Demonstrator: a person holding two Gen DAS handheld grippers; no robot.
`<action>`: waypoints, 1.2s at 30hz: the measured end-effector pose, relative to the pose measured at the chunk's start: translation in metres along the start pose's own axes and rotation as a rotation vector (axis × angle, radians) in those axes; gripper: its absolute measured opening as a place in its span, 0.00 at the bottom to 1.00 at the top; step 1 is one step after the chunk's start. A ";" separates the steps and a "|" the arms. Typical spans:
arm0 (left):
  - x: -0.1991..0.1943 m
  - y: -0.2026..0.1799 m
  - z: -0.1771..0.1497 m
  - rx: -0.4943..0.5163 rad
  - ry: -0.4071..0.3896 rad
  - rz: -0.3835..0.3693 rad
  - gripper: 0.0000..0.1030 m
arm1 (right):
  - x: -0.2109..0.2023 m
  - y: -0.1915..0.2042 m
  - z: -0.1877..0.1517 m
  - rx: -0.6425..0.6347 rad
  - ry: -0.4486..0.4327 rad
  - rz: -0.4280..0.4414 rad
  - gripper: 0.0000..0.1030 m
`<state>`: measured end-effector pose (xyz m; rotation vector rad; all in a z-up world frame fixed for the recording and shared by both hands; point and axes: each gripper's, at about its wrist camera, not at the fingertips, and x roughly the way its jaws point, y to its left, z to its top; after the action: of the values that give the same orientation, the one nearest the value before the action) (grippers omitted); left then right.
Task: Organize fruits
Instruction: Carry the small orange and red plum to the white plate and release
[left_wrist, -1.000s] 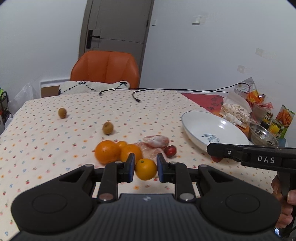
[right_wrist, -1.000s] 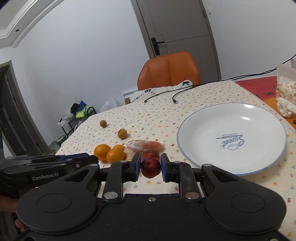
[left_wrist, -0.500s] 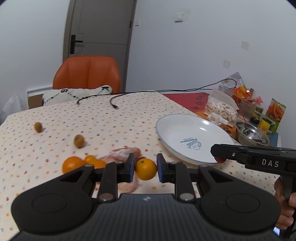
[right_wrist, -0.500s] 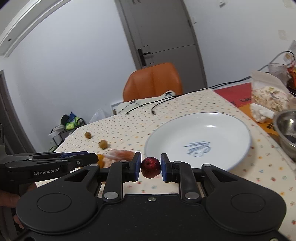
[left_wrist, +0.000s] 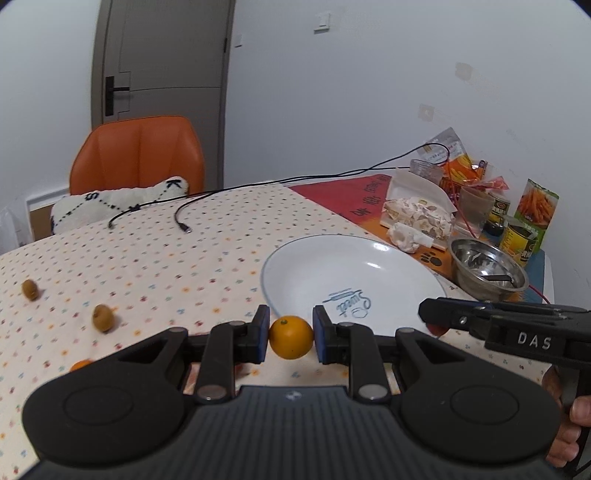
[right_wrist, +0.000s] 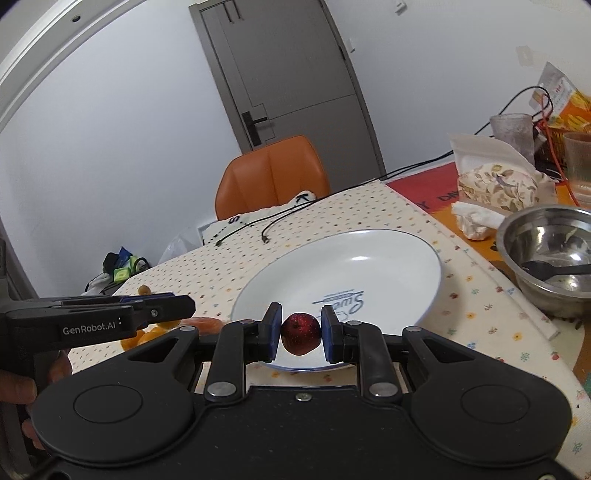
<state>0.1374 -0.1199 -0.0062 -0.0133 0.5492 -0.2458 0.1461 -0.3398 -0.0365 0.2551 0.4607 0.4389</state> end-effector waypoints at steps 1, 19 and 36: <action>0.003 -0.003 0.001 0.004 0.004 -0.005 0.22 | 0.001 -0.002 -0.001 0.002 0.002 -0.002 0.21; 0.042 -0.044 0.008 0.075 0.053 -0.056 0.22 | -0.007 -0.028 -0.007 0.060 -0.018 -0.032 0.27; 0.016 -0.017 0.005 0.031 0.010 0.045 0.69 | -0.024 -0.008 0.000 0.018 -0.146 -0.095 1.00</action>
<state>0.1492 -0.1409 -0.0085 0.0305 0.5551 -0.2103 0.1301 -0.3579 -0.0303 0.2796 0.3329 0.3206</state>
